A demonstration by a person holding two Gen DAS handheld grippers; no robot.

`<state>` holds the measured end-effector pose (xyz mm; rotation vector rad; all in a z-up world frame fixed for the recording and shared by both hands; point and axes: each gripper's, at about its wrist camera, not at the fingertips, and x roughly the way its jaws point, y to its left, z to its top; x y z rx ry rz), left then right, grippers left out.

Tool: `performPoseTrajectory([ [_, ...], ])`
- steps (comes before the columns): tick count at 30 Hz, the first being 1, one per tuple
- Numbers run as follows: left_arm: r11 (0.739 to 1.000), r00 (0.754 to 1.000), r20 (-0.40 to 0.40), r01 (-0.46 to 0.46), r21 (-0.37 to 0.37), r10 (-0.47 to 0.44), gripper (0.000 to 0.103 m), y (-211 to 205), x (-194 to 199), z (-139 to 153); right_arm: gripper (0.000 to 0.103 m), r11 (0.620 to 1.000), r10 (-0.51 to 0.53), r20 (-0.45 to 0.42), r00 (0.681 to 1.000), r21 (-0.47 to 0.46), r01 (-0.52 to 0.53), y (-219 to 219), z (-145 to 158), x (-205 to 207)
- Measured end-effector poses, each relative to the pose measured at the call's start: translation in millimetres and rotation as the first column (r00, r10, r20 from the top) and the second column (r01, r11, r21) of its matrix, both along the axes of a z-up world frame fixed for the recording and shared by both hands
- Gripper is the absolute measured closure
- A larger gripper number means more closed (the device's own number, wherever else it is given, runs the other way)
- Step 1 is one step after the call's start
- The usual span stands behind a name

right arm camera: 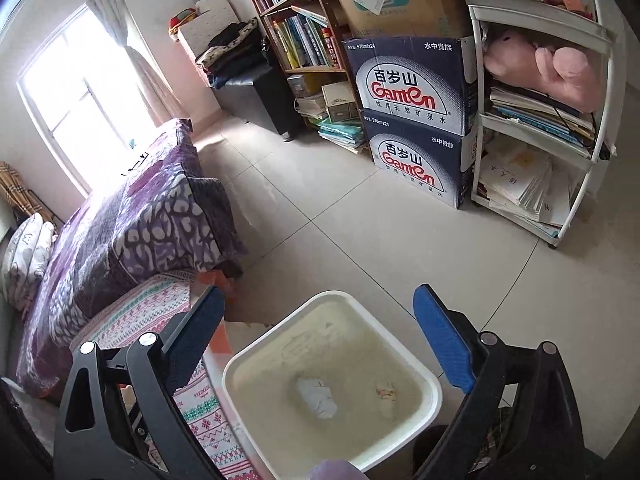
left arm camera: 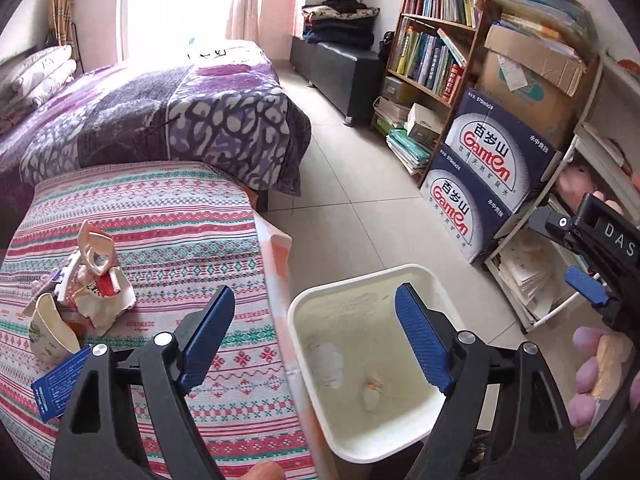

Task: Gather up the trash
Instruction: 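Move the crumpled paper over the bin and open the left gripper, then grasp the blue box with the left gripper while the right grasps the beige cup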

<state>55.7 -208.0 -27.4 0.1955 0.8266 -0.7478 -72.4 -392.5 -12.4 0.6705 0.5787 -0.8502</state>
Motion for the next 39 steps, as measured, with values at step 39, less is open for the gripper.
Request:
performPoseTrajectory([
  [39,0.746,0.960,-0.278,0.181,0.641,0.007,0.022,180,111,-144,0.007,0.926,0.374,-0.227,0.899,0.146,-0.348,128,-64,133],
])
